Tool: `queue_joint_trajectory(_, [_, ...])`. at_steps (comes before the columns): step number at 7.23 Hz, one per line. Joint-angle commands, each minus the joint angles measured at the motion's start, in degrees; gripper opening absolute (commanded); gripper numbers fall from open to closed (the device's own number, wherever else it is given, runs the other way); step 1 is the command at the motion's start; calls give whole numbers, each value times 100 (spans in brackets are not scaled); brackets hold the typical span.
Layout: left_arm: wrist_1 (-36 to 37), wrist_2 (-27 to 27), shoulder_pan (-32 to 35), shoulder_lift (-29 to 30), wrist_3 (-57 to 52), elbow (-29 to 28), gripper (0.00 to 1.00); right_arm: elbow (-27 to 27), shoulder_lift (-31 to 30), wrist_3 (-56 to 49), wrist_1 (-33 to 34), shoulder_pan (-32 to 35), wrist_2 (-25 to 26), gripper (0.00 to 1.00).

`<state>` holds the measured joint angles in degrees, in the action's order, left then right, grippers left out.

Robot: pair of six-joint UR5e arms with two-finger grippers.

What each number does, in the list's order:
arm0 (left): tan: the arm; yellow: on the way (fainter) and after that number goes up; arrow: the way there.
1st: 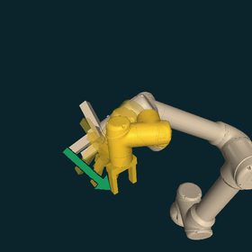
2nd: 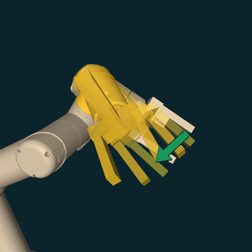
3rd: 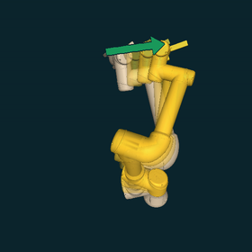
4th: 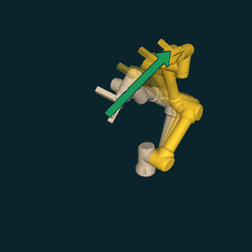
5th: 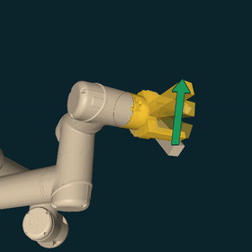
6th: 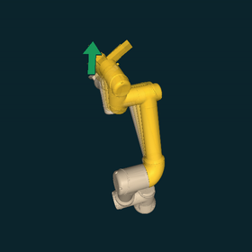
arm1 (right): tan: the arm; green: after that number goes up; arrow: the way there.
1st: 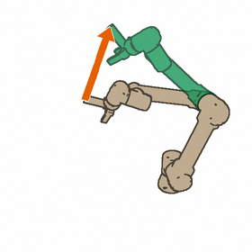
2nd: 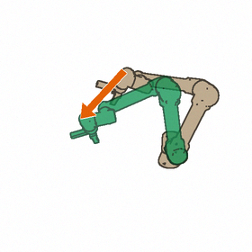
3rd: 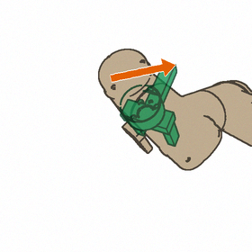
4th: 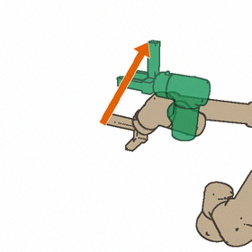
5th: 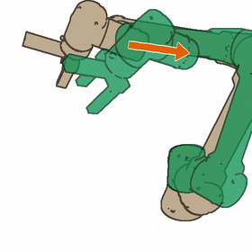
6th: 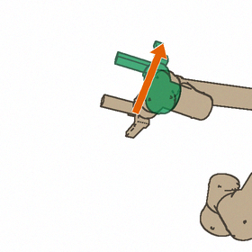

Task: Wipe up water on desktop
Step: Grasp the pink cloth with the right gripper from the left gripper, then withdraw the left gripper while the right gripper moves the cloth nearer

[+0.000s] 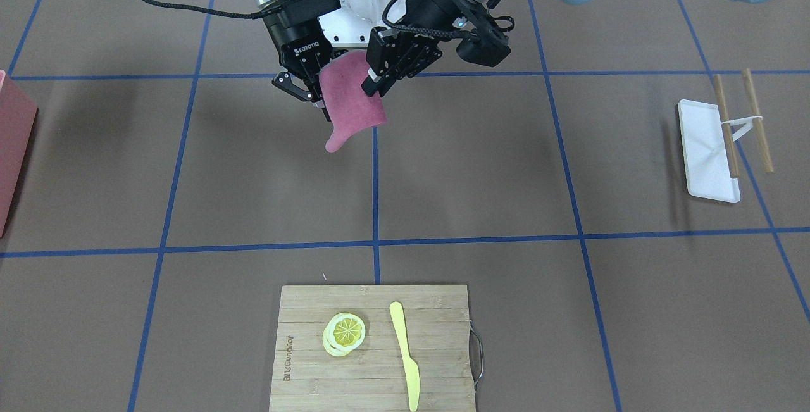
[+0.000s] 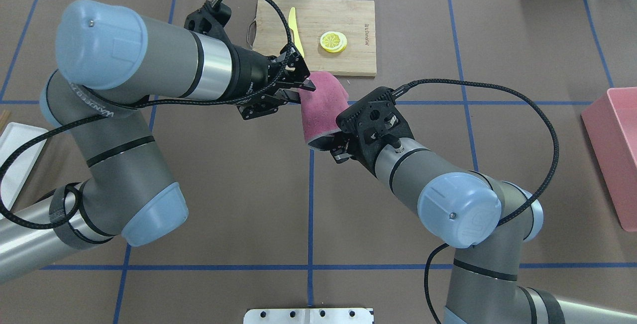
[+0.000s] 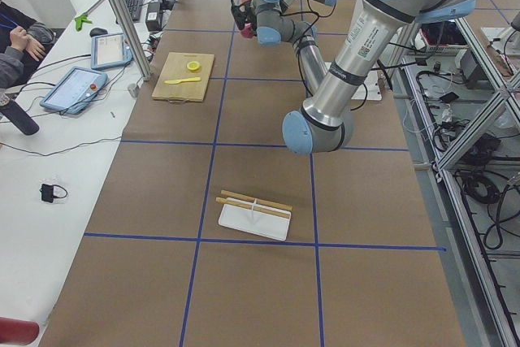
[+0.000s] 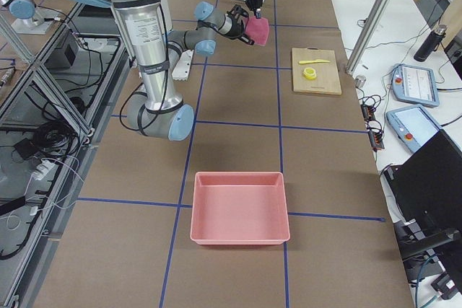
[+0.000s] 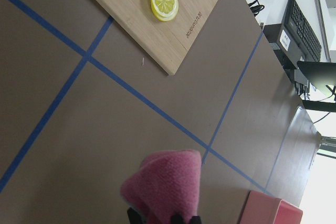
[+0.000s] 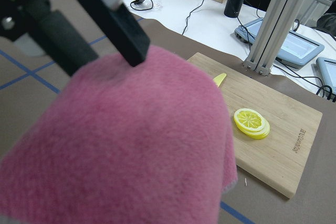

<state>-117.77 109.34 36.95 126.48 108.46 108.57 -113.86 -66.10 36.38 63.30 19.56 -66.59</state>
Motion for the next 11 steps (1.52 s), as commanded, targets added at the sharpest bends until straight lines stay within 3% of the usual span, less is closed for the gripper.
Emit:
queue_joint_trajectory(1, [0,17,171,-386,-692,77,98,4,0,133,-11,127,-12,0])
queue_joint_trajectory(3, [9,60,496,-833,-1428,68,98,39,-26,142,-2,258,-21,0])
queue_joint_trajectory(5, [113,575,1091,-1623,-3330,50,98,249,-87,150,7,452,-39,0])
queue_joint_trajectory(9, [1772,1343,3164,-2485,-8555,86,98,338,-473,572,68,698,-292,0])
queue_joint_trajectory(11, [2378,1867,4586,-2708,-11028,-534,98,321,-553,581,574,803,-485,0])
